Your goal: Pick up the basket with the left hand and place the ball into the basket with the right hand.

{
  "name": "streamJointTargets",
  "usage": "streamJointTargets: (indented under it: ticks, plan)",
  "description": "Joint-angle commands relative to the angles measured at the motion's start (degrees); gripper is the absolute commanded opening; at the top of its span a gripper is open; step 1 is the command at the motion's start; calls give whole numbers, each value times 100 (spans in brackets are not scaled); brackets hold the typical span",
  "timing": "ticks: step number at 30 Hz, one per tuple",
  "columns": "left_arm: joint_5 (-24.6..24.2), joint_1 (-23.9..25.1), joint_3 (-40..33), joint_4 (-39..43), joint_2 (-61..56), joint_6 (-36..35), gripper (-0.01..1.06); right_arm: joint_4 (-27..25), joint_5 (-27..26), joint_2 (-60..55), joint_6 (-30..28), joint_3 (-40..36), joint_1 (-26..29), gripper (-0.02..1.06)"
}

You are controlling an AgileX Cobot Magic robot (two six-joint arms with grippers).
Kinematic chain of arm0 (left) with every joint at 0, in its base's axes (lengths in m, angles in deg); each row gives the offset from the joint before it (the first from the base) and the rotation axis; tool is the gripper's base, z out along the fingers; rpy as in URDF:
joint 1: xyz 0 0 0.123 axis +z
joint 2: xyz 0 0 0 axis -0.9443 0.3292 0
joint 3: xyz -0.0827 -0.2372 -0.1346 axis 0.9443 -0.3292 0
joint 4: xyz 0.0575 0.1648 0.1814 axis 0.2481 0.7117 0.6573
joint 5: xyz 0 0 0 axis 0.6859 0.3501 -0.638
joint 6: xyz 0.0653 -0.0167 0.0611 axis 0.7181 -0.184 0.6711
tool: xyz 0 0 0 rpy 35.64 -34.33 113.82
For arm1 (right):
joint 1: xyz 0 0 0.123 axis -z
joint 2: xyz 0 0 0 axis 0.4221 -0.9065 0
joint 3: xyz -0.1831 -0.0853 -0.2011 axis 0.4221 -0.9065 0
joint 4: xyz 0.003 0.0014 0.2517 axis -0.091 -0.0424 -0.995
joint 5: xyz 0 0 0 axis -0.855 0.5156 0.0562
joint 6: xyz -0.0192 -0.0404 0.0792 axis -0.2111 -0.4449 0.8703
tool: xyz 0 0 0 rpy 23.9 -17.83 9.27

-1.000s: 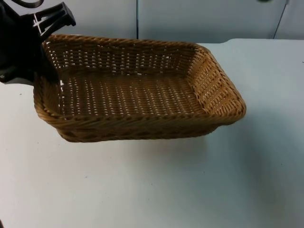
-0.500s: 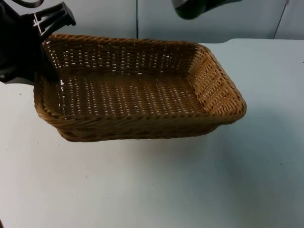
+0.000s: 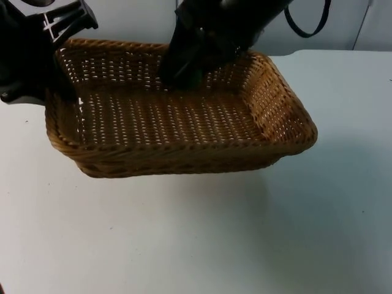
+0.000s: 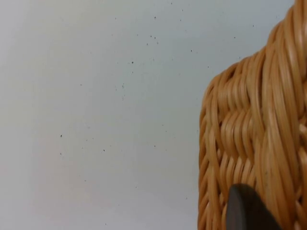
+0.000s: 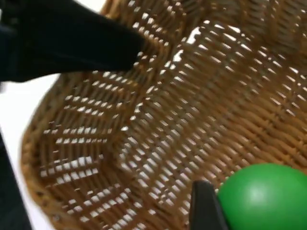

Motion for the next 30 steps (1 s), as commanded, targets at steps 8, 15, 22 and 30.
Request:
streamJointTargets:
  ticks: [8, 15, 22, 30]
  plan:
    - [134, -11, 8, -1494, -77, 961, 0, 108, -420, -16, -54, 25, -10, 0]
    - [112, -11, 8, -2219, -120, 1522, 0, 253, -420, -38, -5, 25, -10, 0]
    - [139, -11, 8, -2265, -290, 1636, 0, 1098, -615, -38, 746, 25, -10, 4]
    - [139, -11, 8, -2243, -291, 1636, 0, 1112, -644, -38, 1010, 25, 0, 55]
